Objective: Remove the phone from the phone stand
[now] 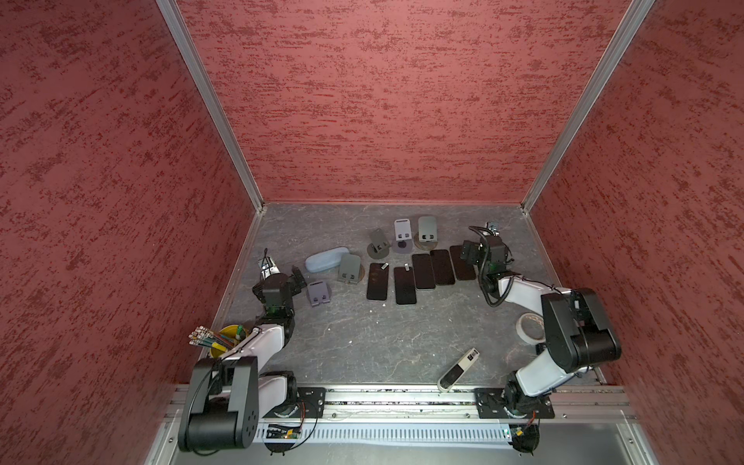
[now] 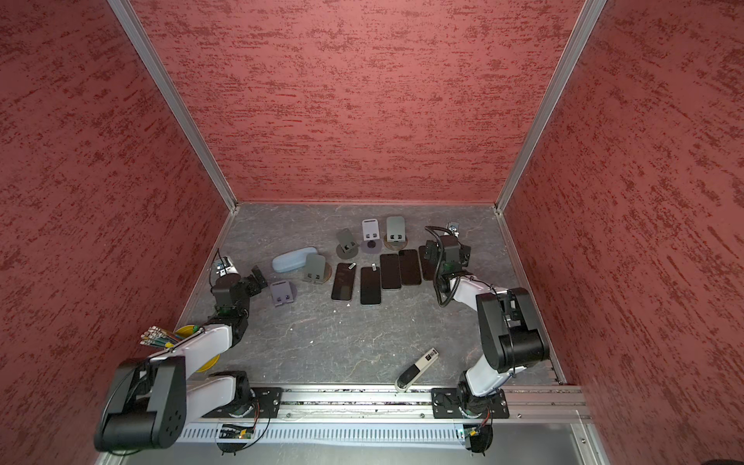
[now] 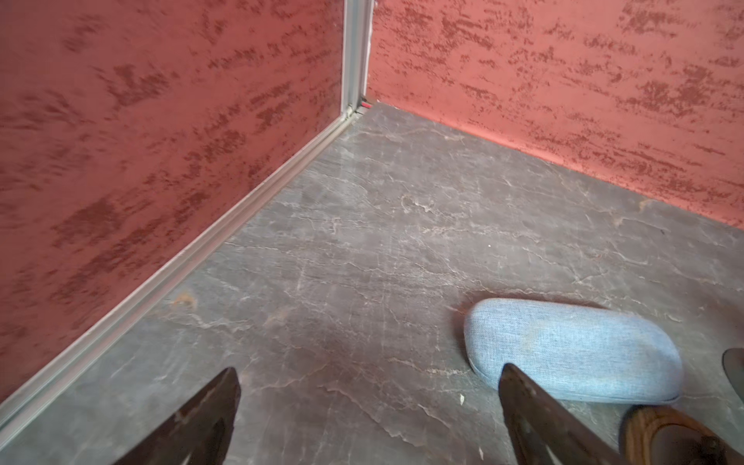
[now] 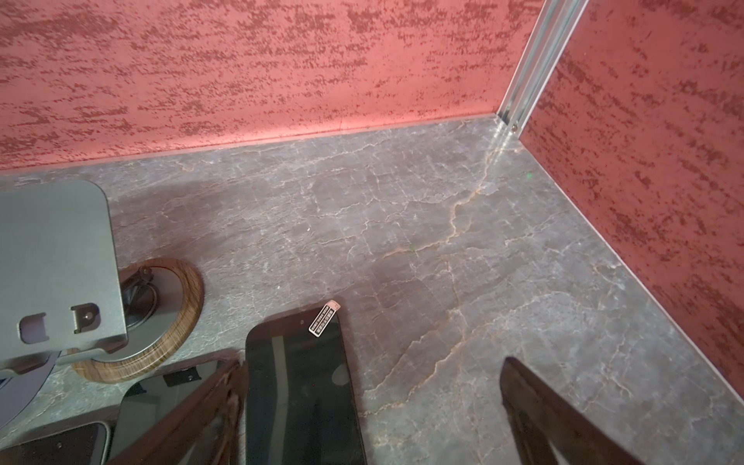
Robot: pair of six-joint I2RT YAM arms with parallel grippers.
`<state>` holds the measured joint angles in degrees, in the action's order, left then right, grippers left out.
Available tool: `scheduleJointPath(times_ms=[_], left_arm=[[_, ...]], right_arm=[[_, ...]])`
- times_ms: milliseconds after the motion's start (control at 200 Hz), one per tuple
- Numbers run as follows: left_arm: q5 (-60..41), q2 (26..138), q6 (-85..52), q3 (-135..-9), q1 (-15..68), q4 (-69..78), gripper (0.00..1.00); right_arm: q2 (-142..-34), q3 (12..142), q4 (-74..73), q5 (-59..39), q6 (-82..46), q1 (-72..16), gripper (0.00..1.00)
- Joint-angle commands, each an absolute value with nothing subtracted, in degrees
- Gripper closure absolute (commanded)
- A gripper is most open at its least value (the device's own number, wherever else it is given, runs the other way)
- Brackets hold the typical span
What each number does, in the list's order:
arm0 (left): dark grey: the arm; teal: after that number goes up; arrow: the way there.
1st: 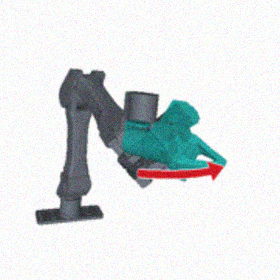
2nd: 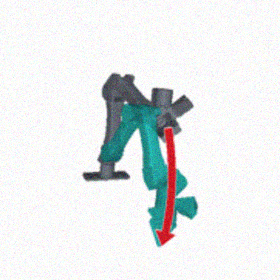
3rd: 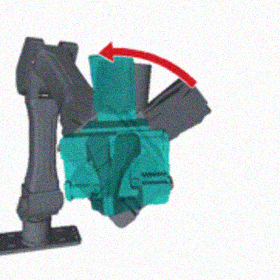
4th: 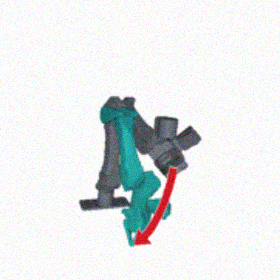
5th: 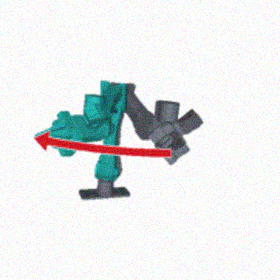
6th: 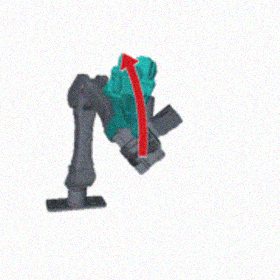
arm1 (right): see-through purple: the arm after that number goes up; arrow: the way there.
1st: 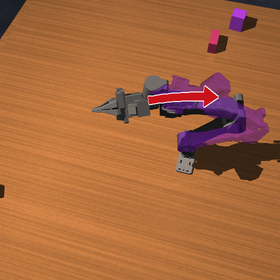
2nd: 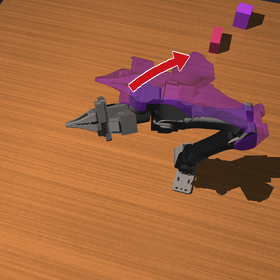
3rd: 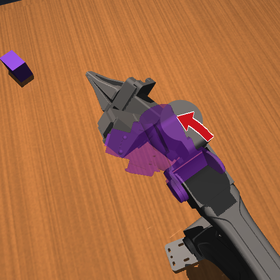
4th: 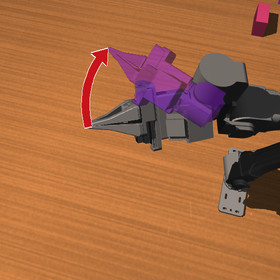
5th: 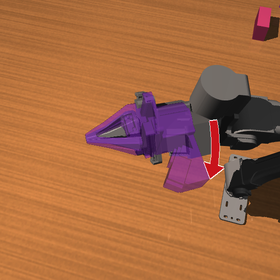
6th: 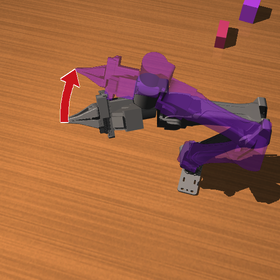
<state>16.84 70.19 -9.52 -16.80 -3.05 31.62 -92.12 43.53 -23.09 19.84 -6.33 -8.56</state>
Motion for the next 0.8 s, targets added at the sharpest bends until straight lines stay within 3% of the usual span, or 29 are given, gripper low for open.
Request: scheduleJointPath(times_ms=[0,356,596,797], left_arm=[[10.8,75.0,-7.1,-18.4,-3.7,45.3,0.0],[7.3,88.8,0.0,-20.2,0.4,55.8,0.01],[6.8,88.0,-0.3,-20.9,0.4,52.8,0.01],[6.9,88.2,-0.2,-20.8,0.4,53.2,0.01]], right_arm=[[-89.8,43.1,-30.1,19.8,-3.0,-7.9,0.01],[-90.1,41.5,-33.3,17.5,-0.1,-5.6,0.01],[-84.4,37.2,-29.5,17.9,0.7,-5.6,0.01],[-87.1,31.2,-40.0,17.4,3.4,-4.9,0.01]])
